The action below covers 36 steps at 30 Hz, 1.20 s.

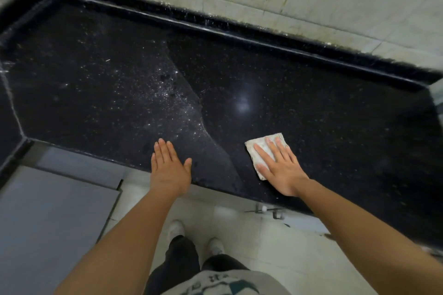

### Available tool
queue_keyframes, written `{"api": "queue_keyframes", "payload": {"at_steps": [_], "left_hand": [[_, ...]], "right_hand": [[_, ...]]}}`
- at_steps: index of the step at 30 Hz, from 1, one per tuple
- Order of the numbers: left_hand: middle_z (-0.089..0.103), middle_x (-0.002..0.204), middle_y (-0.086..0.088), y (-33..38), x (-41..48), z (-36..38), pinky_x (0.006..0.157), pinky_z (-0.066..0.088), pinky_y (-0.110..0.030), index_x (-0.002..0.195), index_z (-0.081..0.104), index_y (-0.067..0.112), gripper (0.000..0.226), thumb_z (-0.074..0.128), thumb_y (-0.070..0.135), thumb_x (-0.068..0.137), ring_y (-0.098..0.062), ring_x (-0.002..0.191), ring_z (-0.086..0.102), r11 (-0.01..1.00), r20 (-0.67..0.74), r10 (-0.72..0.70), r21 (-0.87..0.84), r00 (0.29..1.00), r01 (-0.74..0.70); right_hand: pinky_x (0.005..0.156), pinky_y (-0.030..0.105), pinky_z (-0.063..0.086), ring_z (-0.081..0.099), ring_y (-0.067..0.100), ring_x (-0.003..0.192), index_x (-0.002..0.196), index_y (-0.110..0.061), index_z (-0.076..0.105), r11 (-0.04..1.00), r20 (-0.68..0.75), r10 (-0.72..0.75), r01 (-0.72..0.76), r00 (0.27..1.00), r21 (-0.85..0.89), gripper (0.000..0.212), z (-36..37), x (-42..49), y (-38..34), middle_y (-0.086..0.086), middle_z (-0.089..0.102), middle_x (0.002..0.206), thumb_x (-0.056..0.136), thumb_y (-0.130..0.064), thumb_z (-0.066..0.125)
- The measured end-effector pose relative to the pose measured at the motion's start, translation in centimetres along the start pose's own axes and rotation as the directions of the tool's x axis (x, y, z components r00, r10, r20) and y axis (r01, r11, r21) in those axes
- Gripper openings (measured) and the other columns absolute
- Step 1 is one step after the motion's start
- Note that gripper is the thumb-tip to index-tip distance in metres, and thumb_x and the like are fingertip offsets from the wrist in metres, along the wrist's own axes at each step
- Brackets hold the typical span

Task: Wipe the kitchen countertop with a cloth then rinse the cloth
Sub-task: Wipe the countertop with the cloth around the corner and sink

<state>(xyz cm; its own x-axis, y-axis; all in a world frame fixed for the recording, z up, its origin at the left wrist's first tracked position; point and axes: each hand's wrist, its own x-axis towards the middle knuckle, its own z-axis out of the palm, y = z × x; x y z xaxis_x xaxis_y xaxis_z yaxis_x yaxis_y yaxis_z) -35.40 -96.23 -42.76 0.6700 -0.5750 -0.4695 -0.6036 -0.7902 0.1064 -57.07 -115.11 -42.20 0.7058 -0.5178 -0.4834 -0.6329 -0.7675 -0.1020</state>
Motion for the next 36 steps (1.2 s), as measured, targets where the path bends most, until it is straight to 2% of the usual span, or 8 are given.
{"api": "queue_keyframes", "payload": {"at_steps": [3,9,12,15,21,26,31,36], "left_hand": [[-0.022,0.154,-0.019,-0.2,0.1,0.3,0.117,-0.008,-0.038,0.146,-0.016,-0.002,0.074,0.013,0.048,0.099,-0.029,0.144,-0.019,1.0,-0.013,0.0,-0.017,1.0,0.0],[-0.022,0.154,-0.02,-0.3,0.1,0.6,0.116,-0.009,-0.038,0.145,-0.016,-0.003,0.074,0.013,0.048,0.099,-0.029,0.143,-0.02,0.999,-0.024,0.017,-0.027,1.0,-0.017],[-0.022,0.154,-0.021,-0.3,0.3,0.9,0.117,-0.009,-0.039,0.145,-0.016,-0.003,0.074,0.013,0.047,0.099,-0.03,0.143,-0.021,0.999,-0.036,0.026,-0.034,0.999,-0.027],[-0.022,0.154,-0.021,-0.3,0.4,1.0,0.116,-0.01,-0.04,0.145,-0.016,-0.003,0.074,0.014,0.047,0.099,-0.03,0.143,-0.021,0.999,-0.028,0.023,-0.04,0.999,-0.025],[-0.023,0.153,-0.022,-0.2,0.9,0.0,0.116,-0.009,-0.04,0.144,-0.017,-0.004,0.075,0.016,0.046,0.1,-0.032,0.143,-0.021,1.0,0.051,0.003,0.017,0.999,-0.004],[-0.02,0.154,-0.023,-0.2,0.5,-0.1,0.117,-0.008,-0.041,0.145,-0.016,-0.005,0.075,0.017,0.046,0.1,-0.033,0.143,-0.018,0.999,-0.001,0.027,0.021,1.0,-0.027],[-0.018,0.154,-0.023,-1.0,0.2,0.2,0.116,-0.009,-0.04,0.145,-0.015,-0.003,0.077,0.017,0.049,0.099,-0.034,0.144,-0.017,0.996,-0.063,0.088,-0.008,0.994,-0.088],[-0.019,0.155,-0.02,-2.6,0.3,0.0,0.115,-0.011,-0.038,0.146,-0.017,0.001,0.075,0.017,0.049,0.099,-0.032,0.144,-0.016,0.985,-0.103,0.174,0.032,0.979,-0.171]], "right_hand": [[0.115,0.036,-0.015,-0.032,0.014,0.141,0.145,-0.046,-0.02,0.997,-0.005,0.075,-0.075,0.997,0.034,0.055,1.5,-2.8,1.6,-0.004,-0.025,0.158,0.097,-0.057,0.004],[0.11,0.035,-0.023,-0.039,0.018,0.135,0.129,-0.047,-0.04,0.981,-0.03,0.178,-0.175,0.983,0.085,0.063,4.5,-6.7,-0.3,0.001,-0.03,0.156,0.071,-0.068,-0.032],[0.112,0.039,-0.021,-0.037,0.02,0.136,0.135,-0.043,-0.033,0.975,-0.027,0.192,-0.188,0.981,0.116,0.066,4.4,-6.3,-3.1,0.004,-0.029,0.157,0.073,-0.065,-0.023],[0.111,0.04,-0.022,-0.036,0.022,0.136,0.144,-0.037,-0.025,0.989,-0.031,0.113,-0.109,0.993,0.103,0.076,3.8,-4.8,-6.9,0.006,-0.025,0.158,0.074,-0.065,-0.019],[0.109,0.039,-0.025,-0.034,0.026,0.14,0.15,-0.036,-0.016,0.997,-0.041,-0.028,0.03,0.999,0.073,0.057,2.9,-0.4,-11.3,0.005,-0.027,0.157,0.1,-0.051,0.007],[0.11,0.04,-0.024,-0.036,0.022,0.138,0.144,-0.039,-0.024,0.993,-0.039,-0.12,0.12,0.992,0.002,0.062,1.9,1.8,-12.4,0.005,-0.027,0.157,0.086,-0.06,-0.015],[0.115,0.041,-0.018,-0.027,0.024,0.144,0.15,-0.038,-0.014,0.991,-0.056,-0.13,0.13,0.99,-0.007,0.054,-0.4,6.0,-14.0,0.003,-0.023,0.159,0.102,-0.047,0.009],[0.116,0.039,-0.015,-0.024,0.021,0.145,0.151,-0.042,-0.008,0.994,-0.071,-0.105,0.107,0.992,0.025,0.053,-3.4,11.3,-14.8,0.0,-0.019,0.16,0.101,-0.049,0.009]]}}
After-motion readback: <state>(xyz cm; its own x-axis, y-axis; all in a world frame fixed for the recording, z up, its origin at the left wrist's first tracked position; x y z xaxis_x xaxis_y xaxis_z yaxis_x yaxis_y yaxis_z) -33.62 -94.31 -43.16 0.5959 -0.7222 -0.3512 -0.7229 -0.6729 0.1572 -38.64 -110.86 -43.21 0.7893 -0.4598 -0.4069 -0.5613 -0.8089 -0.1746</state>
